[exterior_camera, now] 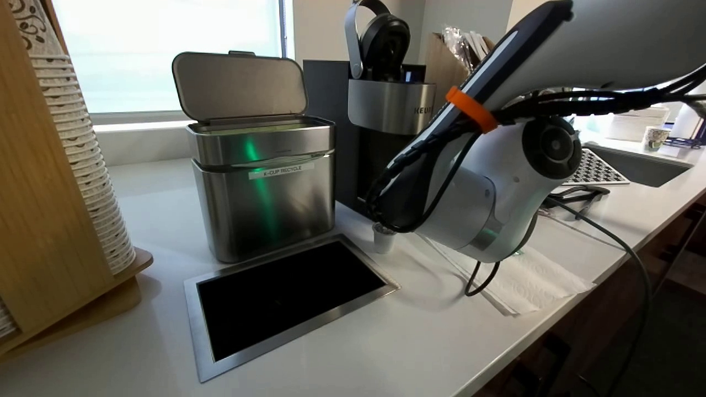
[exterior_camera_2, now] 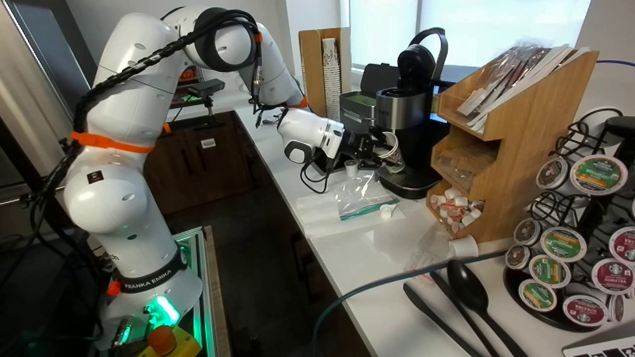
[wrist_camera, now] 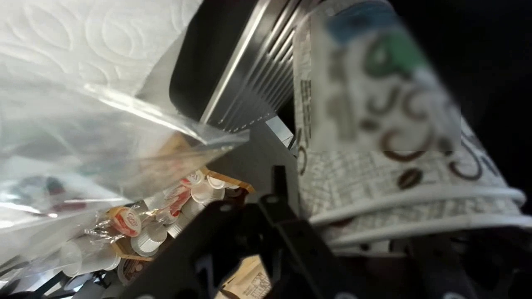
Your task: Pick up the cup from the coffee marker and put it on the counter
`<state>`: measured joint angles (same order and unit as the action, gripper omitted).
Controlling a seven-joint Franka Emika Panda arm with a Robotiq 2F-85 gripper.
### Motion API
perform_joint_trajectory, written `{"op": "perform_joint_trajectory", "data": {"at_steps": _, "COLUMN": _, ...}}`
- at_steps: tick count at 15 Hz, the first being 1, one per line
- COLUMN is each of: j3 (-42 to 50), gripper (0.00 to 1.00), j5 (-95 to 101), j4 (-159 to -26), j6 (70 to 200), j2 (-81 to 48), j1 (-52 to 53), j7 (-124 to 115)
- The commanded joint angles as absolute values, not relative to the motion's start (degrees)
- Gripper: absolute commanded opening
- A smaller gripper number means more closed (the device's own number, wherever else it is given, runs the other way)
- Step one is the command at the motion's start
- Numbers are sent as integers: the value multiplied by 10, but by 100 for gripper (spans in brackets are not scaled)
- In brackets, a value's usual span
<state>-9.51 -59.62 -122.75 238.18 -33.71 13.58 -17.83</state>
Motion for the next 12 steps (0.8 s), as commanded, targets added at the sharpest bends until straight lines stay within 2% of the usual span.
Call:
{"op": "perform_joint_trajectory", "data": {"at_steps": 1, "j3": -103, "gripper": 19, "j5": -624, "j4": -1229, "j6": 2377, "j2": -329, "j1": 138, "j7": -171}}
{"op": "perform_joint_trajectory", "data": {"at_steps": 3, "j3": -109, "gripper": 4, "j5": -632, "j4": -1240, "j6": 2372, "j2": -317, "j1": 138, "j7": -174}}
{"op": "perform_joint_trajectory", "data": {"at_steps": 4, "j3": -112, "gripper": 1, "j5": -637, "j4": -1244, "j6": 2372, "j2": -312, "j1": 139, "j7": -173}}
{"op": "perform_joint_trajectory", "data": {"at_steps": 9, "j3": -150, "gripper": 2, "j5": -702, "j4": -1355, "j6": 2305, "j2": -193, "j1": 132, "j7": -162}}
{"op": "perform_joint_trajectory", "data": {"at_steps": 12, "j3": -150, "gripper": 2, "j5": -830, "j4": -1422, "j6": 2276, "j2": -110, "j1": 138, "j7": -85}}
